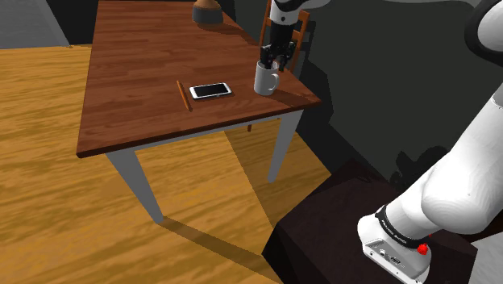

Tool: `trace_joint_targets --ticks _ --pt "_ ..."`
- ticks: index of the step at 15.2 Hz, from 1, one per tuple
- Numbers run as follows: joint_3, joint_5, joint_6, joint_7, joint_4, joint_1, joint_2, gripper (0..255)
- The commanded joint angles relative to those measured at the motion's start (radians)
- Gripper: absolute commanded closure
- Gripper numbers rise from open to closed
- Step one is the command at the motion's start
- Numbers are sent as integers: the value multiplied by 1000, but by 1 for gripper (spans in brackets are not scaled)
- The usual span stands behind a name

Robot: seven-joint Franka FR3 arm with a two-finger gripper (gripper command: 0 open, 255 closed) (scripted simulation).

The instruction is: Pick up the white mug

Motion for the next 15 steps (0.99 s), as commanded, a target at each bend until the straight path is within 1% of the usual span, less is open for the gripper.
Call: trace_joint_targets --ticks 1,9,15 --pt "0 0 2 0 -2 0 0 255" --pt "0 0 2 0 -2 0 0 255" --pt "0 0 -77 1 71 0 -6 255"
